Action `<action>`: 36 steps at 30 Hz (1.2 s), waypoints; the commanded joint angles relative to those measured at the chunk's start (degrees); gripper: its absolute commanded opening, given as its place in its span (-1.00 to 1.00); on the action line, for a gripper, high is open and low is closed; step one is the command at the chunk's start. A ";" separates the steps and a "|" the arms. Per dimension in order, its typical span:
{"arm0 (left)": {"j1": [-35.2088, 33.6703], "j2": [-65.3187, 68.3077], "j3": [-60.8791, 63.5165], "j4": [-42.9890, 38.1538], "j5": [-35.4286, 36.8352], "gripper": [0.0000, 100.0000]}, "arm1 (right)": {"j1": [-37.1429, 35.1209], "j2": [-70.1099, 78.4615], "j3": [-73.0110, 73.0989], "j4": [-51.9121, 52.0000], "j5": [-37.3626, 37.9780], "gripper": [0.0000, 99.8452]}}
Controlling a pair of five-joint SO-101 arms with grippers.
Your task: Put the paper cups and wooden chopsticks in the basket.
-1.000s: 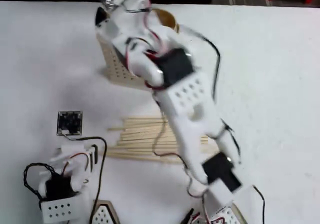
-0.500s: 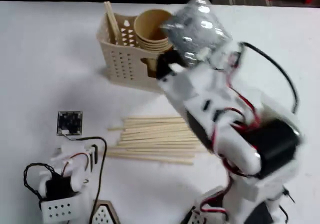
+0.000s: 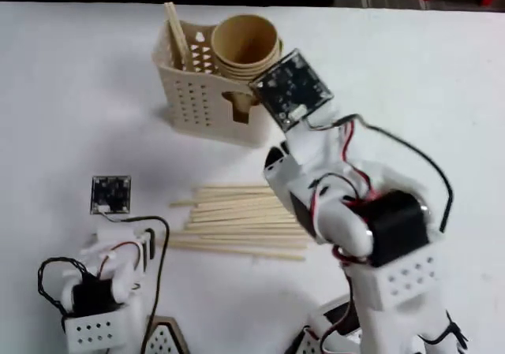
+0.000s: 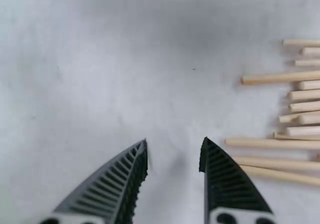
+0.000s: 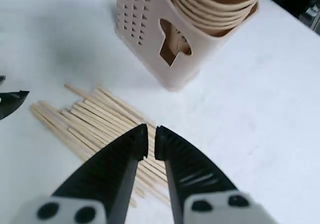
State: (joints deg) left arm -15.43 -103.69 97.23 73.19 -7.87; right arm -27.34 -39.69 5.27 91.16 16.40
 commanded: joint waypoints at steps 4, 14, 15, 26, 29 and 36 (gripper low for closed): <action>1.27 -0.48 -0.26 0.35 0.35 -0.63 | 0.48 -7.08 17.05 -8.66 0.62 -0.92; -3.30 -0.66 -10.29 -1.76 -2.02 -0.63 | 9.19 -17.98 34.02 -17.98 0.09 -0.92; -3.74 -0.66 -12.04 -2.64 -5.27 -0.63 | 11.38 -18.42 35.60 -19.65 0.00 -0.92; 7.60 -0.31 -24.97 -9.49 -25.32 -0.64 | 31.60 -18.59 47.12 -36.88 -14.59 -0.92; 13.67 0.84 -27.78 -6.77 -25.67 -0.64 | 35.74 -18.51 47.65 -39.52 -15.74 -0.92; 25.10 25.71 -42.46 -0.97 -31.12 -0.64 | 42.86 -18.51 47.82 -42.51 -15.74 -0.92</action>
State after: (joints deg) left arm 3.21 -94.55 65.32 68.70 -33.71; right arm 13.36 -57.01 53.45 50.37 1.10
